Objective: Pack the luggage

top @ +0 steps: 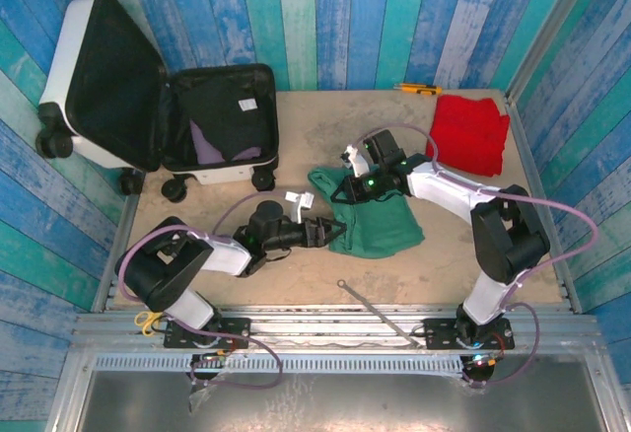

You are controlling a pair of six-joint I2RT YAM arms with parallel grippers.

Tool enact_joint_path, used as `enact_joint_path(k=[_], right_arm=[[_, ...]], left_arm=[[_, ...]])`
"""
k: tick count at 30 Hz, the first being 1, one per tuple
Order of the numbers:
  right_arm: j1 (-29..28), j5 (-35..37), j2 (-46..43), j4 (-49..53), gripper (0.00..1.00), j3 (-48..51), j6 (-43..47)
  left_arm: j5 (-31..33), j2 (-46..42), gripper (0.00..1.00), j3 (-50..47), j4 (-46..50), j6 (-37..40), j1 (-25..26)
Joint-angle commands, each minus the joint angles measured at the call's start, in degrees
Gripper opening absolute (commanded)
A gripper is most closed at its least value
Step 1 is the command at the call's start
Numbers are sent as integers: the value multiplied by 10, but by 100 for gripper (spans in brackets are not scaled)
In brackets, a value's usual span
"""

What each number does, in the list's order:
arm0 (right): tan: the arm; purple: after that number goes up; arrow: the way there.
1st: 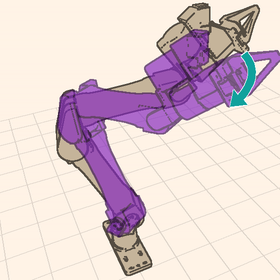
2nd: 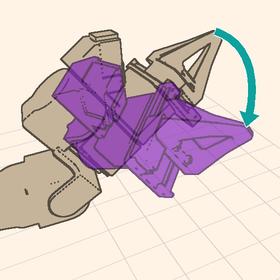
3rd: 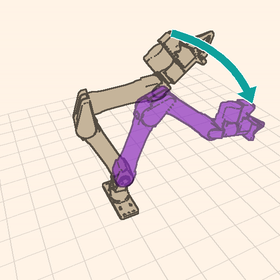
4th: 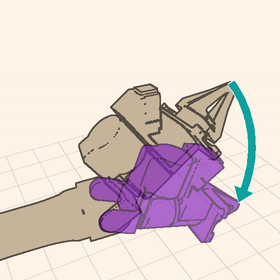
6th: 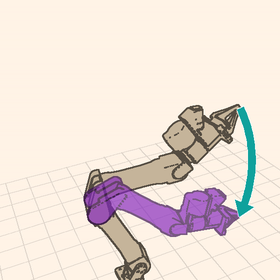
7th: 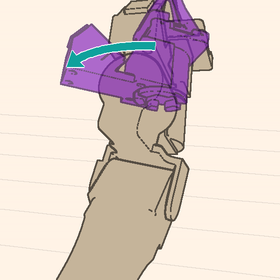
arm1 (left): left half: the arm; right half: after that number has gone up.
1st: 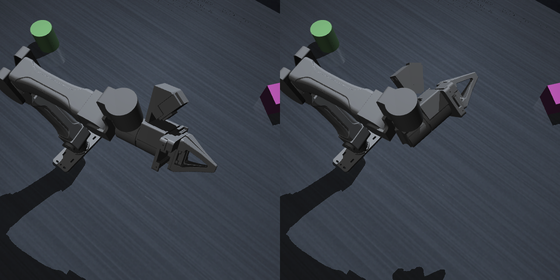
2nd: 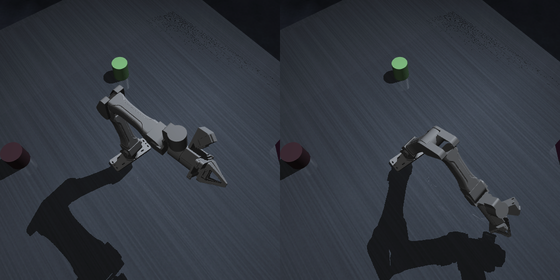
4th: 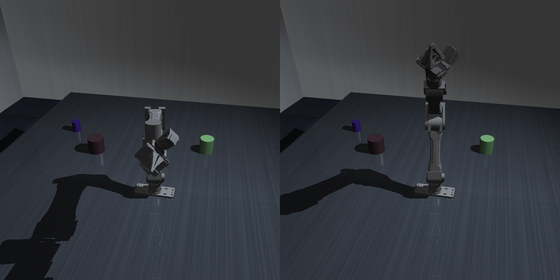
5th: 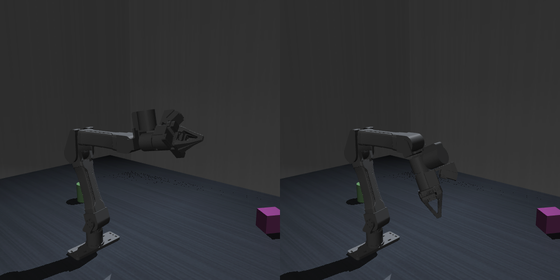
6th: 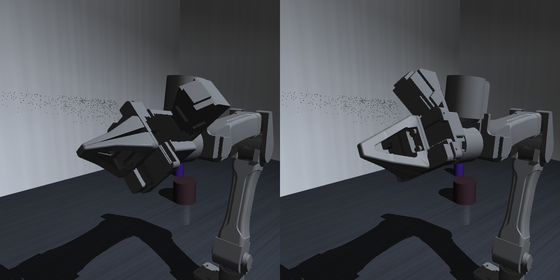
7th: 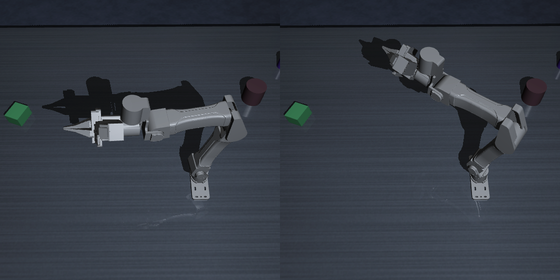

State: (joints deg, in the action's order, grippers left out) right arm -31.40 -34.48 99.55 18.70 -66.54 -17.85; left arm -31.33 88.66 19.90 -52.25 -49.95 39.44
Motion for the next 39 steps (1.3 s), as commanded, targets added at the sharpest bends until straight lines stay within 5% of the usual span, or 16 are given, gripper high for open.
enact_joint_path(k=[1,5,13,22,30,36,39], right_arm=[[1,-32,5,-26,1,3,-13],[1,-31,12,-26,0,3,-14],[-11,-21,18,-21,1,-5,-20],[-25,5,27,4,1,-22,-14],[-52,8,36,4,0,-30,-15],[-56,2,32,2,1,-34,-17],[-57,-4,30,0,1,-36,-20]], left_arm=[[1,10,94,18,-19,4,8],[-13,1,94,11,-45,-1,14],[12,16,94,73,48,20,39],[137,37,94,120,177,8,51],[171,55,99,136,161,-28,75],[183,71,85,166,172,-36,92],[201,82,70,167,169,-59,93]])
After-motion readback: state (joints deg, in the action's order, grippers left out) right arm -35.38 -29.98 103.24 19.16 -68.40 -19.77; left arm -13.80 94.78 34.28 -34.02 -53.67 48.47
